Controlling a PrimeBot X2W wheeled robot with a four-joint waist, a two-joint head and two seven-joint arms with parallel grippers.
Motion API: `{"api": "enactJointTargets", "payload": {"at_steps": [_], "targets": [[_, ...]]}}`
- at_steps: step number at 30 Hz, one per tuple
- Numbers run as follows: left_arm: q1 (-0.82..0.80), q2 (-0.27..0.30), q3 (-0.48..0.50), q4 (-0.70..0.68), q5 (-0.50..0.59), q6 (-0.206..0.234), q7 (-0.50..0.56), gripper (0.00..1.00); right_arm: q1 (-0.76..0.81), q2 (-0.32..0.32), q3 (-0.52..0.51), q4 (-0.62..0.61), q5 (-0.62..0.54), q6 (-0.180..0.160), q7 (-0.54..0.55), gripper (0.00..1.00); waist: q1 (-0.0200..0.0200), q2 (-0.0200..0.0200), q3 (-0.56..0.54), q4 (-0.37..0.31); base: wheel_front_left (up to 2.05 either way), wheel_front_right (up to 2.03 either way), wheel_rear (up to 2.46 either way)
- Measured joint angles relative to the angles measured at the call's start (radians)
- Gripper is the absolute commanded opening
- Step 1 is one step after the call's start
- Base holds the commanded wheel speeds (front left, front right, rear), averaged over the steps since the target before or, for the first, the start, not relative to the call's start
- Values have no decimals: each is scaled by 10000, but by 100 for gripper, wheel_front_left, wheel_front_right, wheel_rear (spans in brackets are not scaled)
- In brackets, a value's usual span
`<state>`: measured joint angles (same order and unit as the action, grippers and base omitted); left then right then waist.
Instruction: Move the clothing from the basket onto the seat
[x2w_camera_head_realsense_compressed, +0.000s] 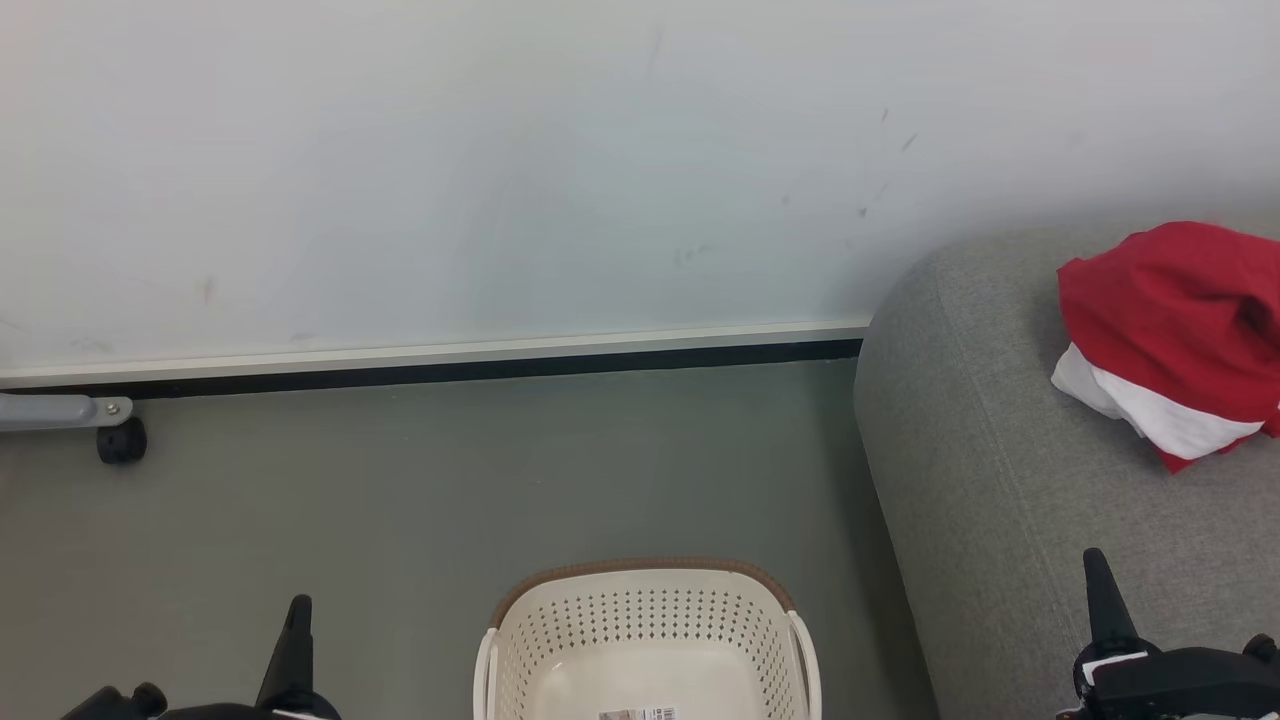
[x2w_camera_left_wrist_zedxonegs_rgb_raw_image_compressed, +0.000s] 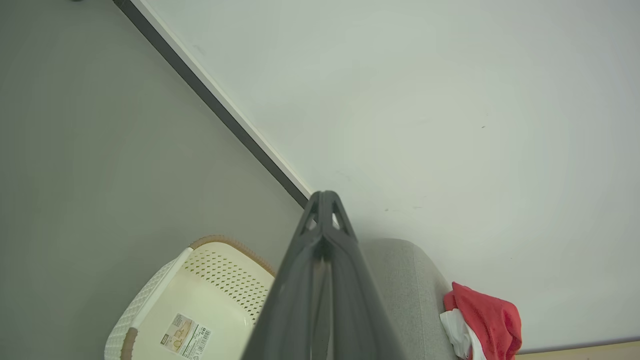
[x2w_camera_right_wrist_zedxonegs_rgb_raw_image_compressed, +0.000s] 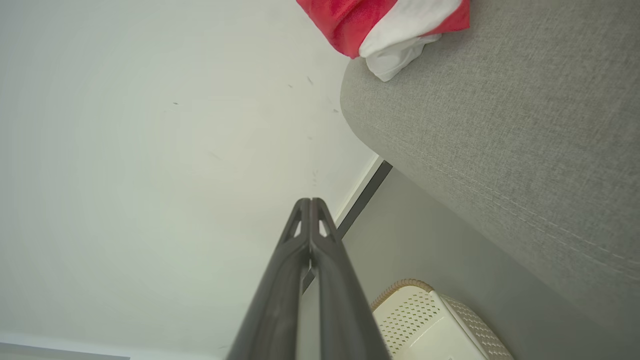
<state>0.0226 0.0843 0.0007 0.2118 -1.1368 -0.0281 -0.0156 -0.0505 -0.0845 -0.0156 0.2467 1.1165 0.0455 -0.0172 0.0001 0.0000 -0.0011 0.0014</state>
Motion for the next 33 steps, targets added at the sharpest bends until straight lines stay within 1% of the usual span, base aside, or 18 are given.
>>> {"api": "enactJointTargets", "payload": {"at_steps": [12, 16, 19, 20, 22, 33], "targets": [[-306, -130, 297, 286, -1521, -276, 416, 0, -57, 123, -389, 188, 1597, 251, 441, 0, -1, 0, 10, -5, 0, 0, 0], [-420, -176, 391, 351, -1965, -428, 564, 0, -125, 169, -512, 232, 2121, 324, 596, 0, -1, 0, 13, -6, 0, 0, 0], [-477, -221, 483, 430, -2385, -443, 683, 0, -207, 196, -610, 265, 2474, 359, 694, 0, -1, 0, 15, -7, 0, 0, 0], [-514, -228, 504, 460, -2485, -518, 704, 0, -216, 207, -644, 270, 2637, 408, 704, 0, -1, 0, 16, -8, 0, 0, 0], [-601, -245, 546, 481, -2754, -527, 773, 0, -217, 224, -711, 307, 2899, 439, 790, 0, -1, 0, 18, -9, 0, 0, 0], [-872, -359, 828, 731, -4151, -869, 1152, 0, -299, 360, -1066, 477, 4307, 663, 1189, 0, -1, 0, 26, -13, 0, 0, 0]]}}
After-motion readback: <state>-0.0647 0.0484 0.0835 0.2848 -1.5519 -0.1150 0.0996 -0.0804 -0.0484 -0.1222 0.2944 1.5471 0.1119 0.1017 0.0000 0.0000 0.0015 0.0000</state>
